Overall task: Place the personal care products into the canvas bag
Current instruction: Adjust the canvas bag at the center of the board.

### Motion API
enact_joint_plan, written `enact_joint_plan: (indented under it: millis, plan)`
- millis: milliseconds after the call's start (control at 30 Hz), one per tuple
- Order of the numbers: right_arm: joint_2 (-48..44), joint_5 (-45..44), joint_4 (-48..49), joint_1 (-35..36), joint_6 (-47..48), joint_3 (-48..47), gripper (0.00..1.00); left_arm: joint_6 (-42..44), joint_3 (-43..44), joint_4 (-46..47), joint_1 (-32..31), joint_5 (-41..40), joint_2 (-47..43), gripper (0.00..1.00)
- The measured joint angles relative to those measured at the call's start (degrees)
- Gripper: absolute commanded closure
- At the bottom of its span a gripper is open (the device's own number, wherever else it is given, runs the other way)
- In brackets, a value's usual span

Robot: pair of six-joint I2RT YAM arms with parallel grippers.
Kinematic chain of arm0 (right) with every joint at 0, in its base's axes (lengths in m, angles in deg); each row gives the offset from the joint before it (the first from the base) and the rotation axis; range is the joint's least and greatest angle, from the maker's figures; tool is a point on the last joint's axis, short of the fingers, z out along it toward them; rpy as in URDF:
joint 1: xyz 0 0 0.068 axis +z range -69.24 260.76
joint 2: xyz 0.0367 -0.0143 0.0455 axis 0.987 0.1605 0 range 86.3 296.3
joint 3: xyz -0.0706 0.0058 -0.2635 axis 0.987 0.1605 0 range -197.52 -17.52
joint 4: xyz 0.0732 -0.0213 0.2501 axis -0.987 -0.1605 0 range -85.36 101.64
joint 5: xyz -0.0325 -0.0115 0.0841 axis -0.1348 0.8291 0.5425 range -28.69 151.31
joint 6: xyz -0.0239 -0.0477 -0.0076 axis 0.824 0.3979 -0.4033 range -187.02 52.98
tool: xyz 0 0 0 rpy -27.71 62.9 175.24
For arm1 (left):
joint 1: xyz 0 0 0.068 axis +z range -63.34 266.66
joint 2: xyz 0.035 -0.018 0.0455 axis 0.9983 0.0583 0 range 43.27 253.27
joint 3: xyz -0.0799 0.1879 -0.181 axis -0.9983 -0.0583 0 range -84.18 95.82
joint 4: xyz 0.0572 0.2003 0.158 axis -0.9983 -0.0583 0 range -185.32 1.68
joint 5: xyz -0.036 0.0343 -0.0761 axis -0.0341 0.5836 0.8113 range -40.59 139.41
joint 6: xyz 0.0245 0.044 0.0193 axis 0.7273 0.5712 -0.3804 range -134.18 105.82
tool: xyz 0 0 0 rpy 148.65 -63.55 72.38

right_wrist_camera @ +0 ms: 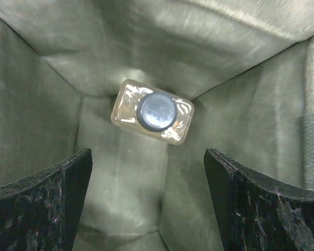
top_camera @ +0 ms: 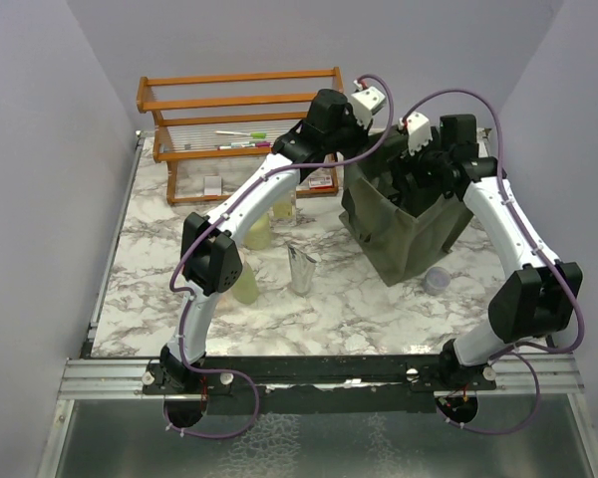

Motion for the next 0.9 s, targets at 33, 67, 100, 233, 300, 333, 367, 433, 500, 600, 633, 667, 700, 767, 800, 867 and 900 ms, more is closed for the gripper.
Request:
enact_joint_plan:
  millis: [33,67,100,233,300,333,367,433,500,600,633,667,700,767,800,867,900]
  plan:
    - [0.11,-0.15,-0.17,0.00,0.00,0.70,0.13,-0.26,0.00,0.00,0.02,0.13,0.00,1.00]
    - [0.13,-0.33,-0.33,0.00,-0.02,1.33,0.13,-0.59,0.00,0.00,0.09,0.42,-0.02,1.00]
    - [0.11,-0.46,-0.44,0.00,-0.04,1.68,0.13,-0.87,0.00,-0.02,0.17,0.72,-0.09,1.00]
    - [-0.50,-1.31,-0.50,0.00,-0.17,3.48,0.14,-2.82,-0.02,-0.55,0.57,3.17,-0.85,1.00]
    - [-1.16,-1.49,-1.05,0.00,-0.35,4.22,0.15,-3.82,-1.18,-0.74,0.61,4.66,-2.14,1.00]
    - [-1.55,-1.49,-1.31,0.00,-0.50,4.37,0.15,-4.28,-2.45,-0.79,0.61,5.53,-3.13,1.00]
    - [-2.38,-1.46,-1.66,0.00,-0.59,4.55,0.16,-4.59,-3.98,-0.68,0.61,6.36,-4.42,1.00]
    - [-4.11,-1.09,-2.12,0.00,-0.66,4.79,0.18,-4.96,-7.67,-0.37,0.61,7.98,-7.32,1.00]
    - [-6.27,0.35,-2.36,0.00,-0.59,5.49,0.22,-4.83,-11.54,0.24,0.59,9.42,-10.16,1.00]
    - [-10.49,3.96,-2.93,0.00,-0.17,7.93,0.31,-3.52,-16.92,1.33,0.55,11.80,-13.62,1.00]
    - [-11.61,5.16,-3.45,0.00,0.02,8.79,0.33,-3.04,-18.32,1.70,0.55,12.68,-14.47,1.00]
    - [-12.94,7.02,-4.31,0.00,0.79,9.75,0.35,-2.49,-19.85,2.34,0.55,13.73,-15.34,1.00]
    - [-13.73,8.15,-5.01,0.00,1.11,10.34,0.37,-2.08,-20.79,2.75,0.57,14.38,-15.91,1.00]
    - [-15.32,11.08,-7.15,0.00,2.49,11.52,0.41,-1.51,-22.36,3.72,0.72,15.43,-16.55,1.00]
    - [-15.82,12.15,-8.22,0.00,3.04,11.89,0.41,-1.40,-22.80,4.04,0.72,15.65,-16.68,1.00]
    - [-16.59,14.05,-10.47,0.00,4.02,12.02,0.42,-0.98,-23.61,4.83,0.70,15.89,-16.81,1.00]
    - [-17.09,15.52,-11.93,0.00,5.05,12.02,0.42,-0.90,-23.96,5.20,0.70,15.91,-16.83,1.00]
